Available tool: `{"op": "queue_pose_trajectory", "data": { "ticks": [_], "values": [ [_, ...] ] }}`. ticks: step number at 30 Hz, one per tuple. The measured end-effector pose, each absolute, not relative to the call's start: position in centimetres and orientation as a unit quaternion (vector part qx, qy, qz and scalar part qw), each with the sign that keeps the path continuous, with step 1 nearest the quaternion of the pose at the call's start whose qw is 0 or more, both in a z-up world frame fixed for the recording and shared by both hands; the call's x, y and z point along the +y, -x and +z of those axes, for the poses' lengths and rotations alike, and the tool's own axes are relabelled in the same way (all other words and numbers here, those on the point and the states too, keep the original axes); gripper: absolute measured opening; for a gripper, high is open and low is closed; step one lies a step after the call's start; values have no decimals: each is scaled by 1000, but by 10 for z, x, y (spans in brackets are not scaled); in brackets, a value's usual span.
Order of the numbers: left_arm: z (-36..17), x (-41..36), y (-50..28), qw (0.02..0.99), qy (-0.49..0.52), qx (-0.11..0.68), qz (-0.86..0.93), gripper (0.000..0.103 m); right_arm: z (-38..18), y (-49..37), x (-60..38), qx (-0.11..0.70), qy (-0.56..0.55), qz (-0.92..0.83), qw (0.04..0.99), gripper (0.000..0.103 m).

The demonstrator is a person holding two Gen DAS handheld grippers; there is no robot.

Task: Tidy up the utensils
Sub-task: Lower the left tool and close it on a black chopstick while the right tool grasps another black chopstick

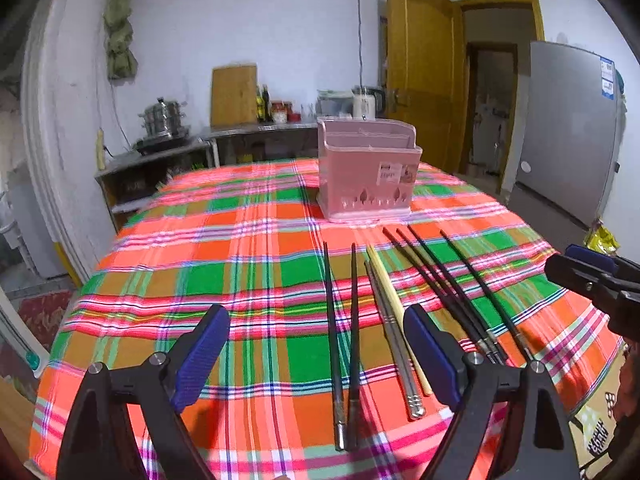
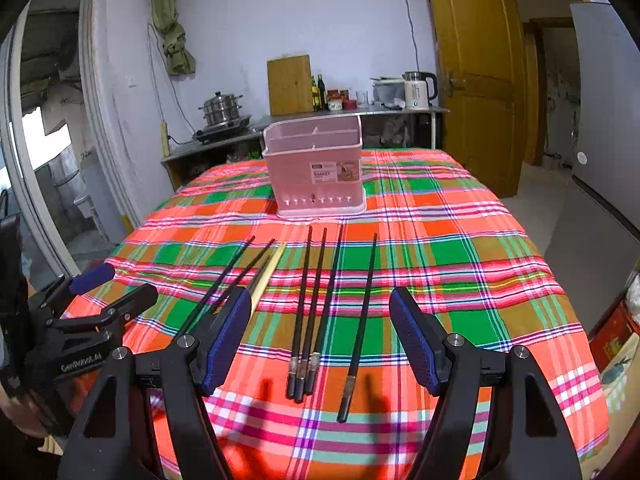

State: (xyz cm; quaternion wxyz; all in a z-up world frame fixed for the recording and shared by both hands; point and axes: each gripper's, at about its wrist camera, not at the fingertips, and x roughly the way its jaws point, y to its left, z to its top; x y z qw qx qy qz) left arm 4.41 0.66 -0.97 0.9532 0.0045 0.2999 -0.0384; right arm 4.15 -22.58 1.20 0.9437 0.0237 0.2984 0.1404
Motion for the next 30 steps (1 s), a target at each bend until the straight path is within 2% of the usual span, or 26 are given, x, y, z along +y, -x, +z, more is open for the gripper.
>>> {"op": "queue_pose_trajectory", "data": {
  "ticks": [6,9,16,17,20,22,25,30],
  "values": [
    [-24,18,-88,942,-6,332,-38,88,1,-74,-225,326,-10,137,935,72],
    [-30,24,-111,935,-5,352,-35,77,-8,-98,-226,348,-13,133,928,72],
    [-46,28,-156,914,5,403,-52,62,-21,-144,-227,377,-12,128,917,70],
    [-48,28,-164,908,9,415,-57,61,-22,-148,-226,380,-11,129,916,68],
    [-52,27,-176,901,11,428,-65,52,-26,-168,-219,393,-4,139,909,55],
    [-54,26,-185,895,19,439,-71,47,-30,-180,-214,403,-2,144,904,43],
    [-58,23,-195,892,16,445,-79,40,-39,-197,-208,422,-2,145,895,32],
    [-59,22,-202,885,24,456,-88,34,-48,-217,-203,444,-3,147,884,23]
  ]
}}
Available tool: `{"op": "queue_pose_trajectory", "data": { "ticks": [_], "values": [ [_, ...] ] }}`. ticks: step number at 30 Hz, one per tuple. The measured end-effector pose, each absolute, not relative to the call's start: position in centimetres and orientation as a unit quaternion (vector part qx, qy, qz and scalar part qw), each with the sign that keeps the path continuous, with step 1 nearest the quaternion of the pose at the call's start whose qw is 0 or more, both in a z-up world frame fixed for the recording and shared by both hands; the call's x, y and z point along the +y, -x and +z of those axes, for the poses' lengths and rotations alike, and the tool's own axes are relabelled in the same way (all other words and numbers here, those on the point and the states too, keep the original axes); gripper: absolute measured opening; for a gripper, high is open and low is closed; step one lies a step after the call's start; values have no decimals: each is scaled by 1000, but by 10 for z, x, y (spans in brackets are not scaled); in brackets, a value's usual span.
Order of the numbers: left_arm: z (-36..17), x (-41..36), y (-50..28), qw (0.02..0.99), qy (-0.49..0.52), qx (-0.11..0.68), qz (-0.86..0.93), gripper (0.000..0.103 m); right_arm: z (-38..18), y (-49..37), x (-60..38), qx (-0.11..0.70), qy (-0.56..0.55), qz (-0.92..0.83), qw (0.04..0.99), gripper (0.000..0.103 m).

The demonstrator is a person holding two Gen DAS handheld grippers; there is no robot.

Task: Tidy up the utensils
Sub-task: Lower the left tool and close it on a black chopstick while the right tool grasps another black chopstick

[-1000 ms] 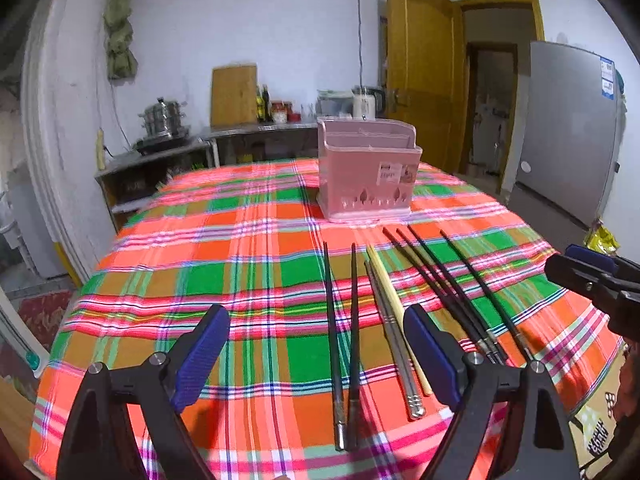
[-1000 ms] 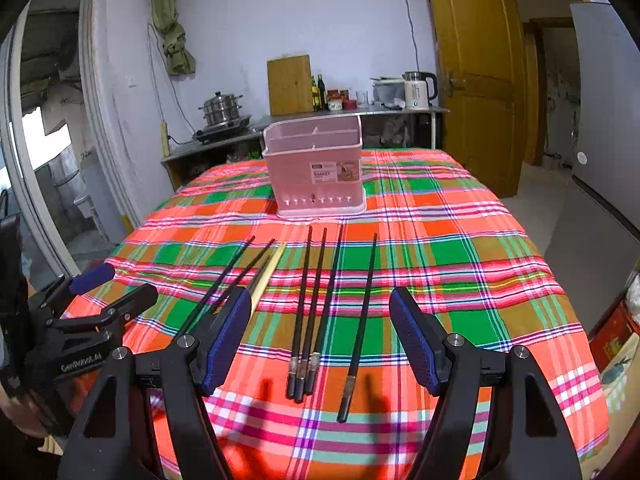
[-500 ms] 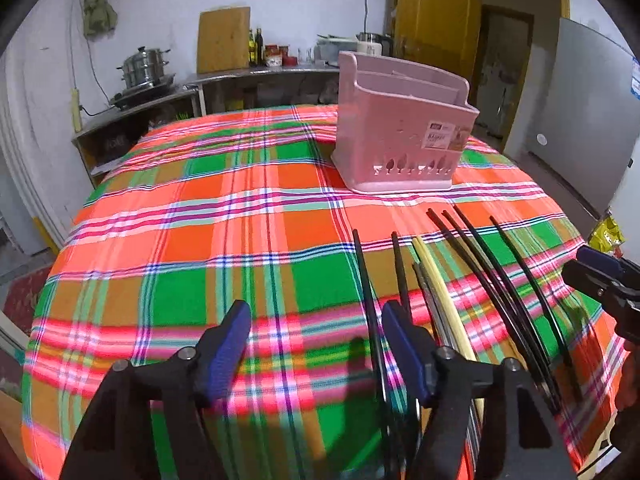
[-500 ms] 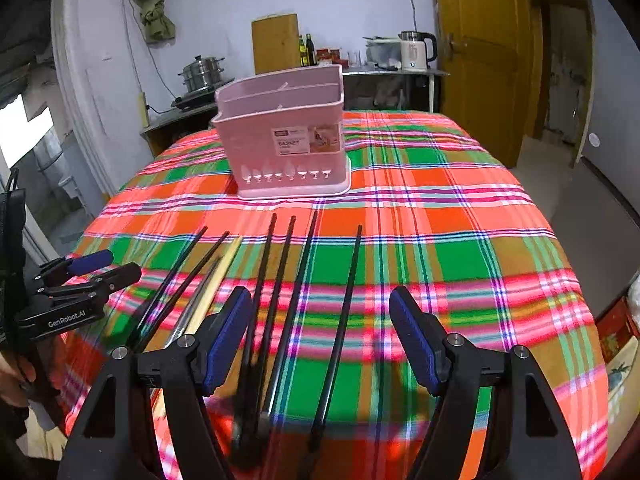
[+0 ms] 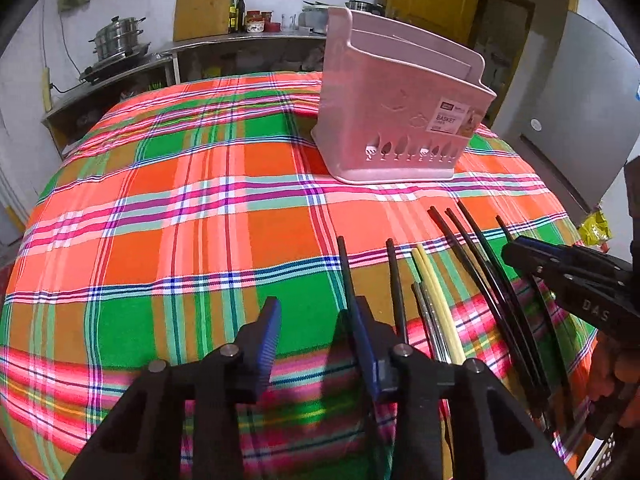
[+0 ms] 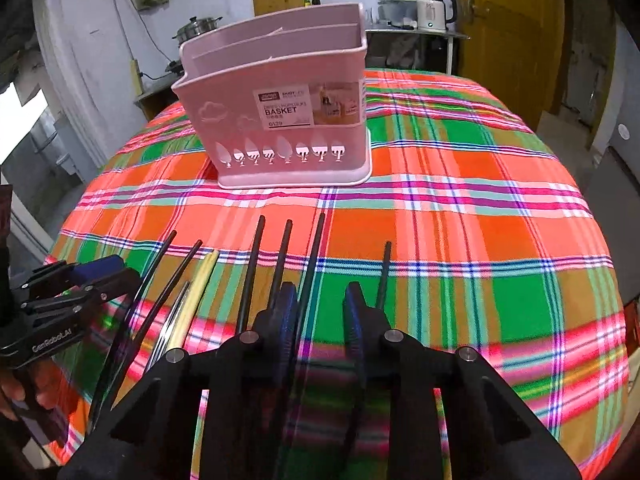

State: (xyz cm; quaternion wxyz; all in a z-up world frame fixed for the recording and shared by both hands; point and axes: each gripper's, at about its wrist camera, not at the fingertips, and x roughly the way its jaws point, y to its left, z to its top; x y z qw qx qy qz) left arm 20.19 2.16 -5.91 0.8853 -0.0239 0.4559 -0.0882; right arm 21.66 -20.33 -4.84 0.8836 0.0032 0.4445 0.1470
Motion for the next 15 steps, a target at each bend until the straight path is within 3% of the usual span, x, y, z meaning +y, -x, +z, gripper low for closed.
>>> {"op": "queue_pose_trajectory", "data": {
  "ticks": [5,15],
  "values": [
    [-59,16,-209,879,22,465,-99,26,-54,-228,-197,462,5,145,875,21],
    [-64,6,-226,866,15,490,-100,20,-56,-249,-189,487,9,144,861,17]
  ]
}}
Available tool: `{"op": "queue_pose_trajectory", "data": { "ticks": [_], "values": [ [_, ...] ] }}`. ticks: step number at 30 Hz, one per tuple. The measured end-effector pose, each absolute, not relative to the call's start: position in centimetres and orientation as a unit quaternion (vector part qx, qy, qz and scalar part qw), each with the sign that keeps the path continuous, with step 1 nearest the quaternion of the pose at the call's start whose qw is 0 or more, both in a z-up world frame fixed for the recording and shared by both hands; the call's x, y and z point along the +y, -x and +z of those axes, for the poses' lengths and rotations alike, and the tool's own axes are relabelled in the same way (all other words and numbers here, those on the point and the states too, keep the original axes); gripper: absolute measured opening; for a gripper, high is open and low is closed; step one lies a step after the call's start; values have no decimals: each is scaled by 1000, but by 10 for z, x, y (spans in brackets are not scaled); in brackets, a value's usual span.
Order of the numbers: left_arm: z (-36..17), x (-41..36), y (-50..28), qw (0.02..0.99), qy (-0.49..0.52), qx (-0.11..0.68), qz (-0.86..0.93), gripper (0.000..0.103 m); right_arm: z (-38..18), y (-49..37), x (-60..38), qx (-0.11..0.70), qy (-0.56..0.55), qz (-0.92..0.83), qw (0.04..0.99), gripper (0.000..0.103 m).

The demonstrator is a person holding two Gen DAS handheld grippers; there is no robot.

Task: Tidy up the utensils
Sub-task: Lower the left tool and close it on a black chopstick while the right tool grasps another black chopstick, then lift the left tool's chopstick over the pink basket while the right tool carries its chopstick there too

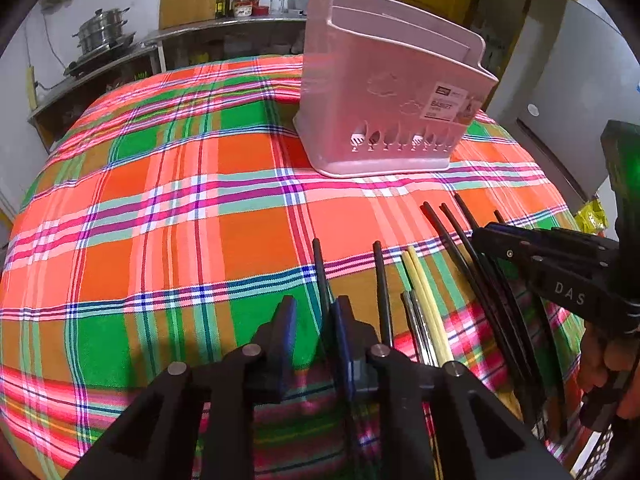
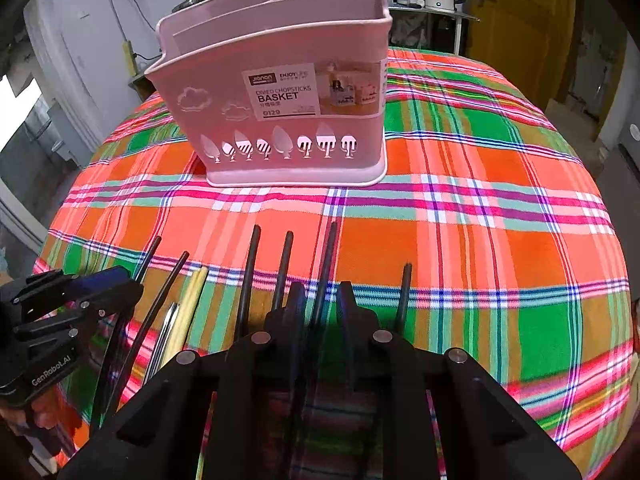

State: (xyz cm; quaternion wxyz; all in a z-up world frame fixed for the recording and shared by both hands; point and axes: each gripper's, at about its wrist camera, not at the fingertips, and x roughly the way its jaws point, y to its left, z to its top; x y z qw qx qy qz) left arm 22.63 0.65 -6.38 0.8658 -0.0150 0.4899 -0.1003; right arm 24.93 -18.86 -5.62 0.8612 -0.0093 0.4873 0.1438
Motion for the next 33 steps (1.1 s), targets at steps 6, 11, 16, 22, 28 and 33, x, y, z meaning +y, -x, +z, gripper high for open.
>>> {"op": "queue_pose_trajectory", "data": {
  "ticks": [6,11,16,22,28,33],
  "values": [
    [-64,1,-232,862,-6,499,-93,7,-56,-257,-188,497,13,139,856,7],
    [-60,5,-237,859,17,502,-97,5,-51,-257,-187,495,1,148,856,5],
    [-39,12,-232,868,33,484,-105,5,-35,-250,-192,479,-8,156,864,5],
    [3,17,-222,885,35,451,-112,5,0,-239,-199,448,-16,168,878,5],
    [44,22,-211,902,31,416,-114,4,39,-225,-203,413,-17,173,894,5],
    [71,24,-200,912,31,392,-114,4,71,-213,-205,382,-17,177,907,5]
  ]
}}
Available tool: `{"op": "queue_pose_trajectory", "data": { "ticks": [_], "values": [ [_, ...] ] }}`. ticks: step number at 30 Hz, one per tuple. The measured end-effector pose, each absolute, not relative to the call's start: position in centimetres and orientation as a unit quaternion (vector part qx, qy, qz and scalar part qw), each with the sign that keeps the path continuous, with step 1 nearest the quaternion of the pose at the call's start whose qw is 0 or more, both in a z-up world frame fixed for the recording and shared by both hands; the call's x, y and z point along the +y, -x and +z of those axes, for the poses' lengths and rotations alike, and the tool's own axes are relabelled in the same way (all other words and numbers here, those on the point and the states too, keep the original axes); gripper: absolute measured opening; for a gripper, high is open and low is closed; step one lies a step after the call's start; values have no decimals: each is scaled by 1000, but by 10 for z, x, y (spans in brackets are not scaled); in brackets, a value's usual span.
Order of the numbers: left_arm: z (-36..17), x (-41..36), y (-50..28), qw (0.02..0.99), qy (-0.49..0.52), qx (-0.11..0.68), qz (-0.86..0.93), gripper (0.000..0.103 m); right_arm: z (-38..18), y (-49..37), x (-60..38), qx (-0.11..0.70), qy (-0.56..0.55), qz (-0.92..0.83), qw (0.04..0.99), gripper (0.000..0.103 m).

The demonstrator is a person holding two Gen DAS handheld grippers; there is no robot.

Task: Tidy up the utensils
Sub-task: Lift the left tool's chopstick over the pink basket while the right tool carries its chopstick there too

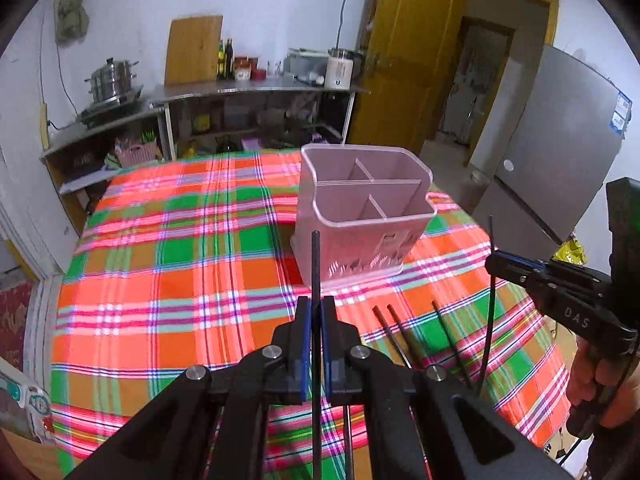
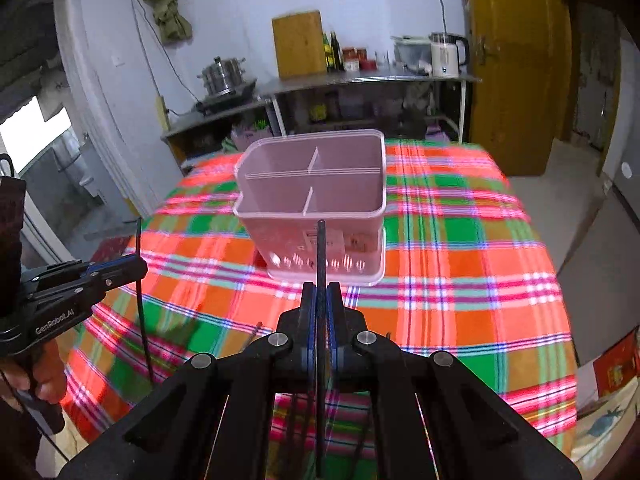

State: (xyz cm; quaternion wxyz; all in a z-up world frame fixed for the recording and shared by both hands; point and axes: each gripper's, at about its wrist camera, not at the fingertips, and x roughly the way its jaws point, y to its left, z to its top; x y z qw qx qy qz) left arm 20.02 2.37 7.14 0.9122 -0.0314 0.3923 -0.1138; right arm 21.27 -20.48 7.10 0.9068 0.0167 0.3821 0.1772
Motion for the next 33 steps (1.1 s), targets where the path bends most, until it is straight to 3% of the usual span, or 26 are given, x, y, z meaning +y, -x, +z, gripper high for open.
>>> {"op": "queue_pose_trajectory", "data": {
  "ticks": [15,33],
  "values": [
    [121,15,-191,927,22,352,-129,4,118,-195,-214,333,-14,178,926,5],
    [187,10,-237,929,63,328,-157,4,178,-214,-208,285,-29,204,936,4]
  ]
}}
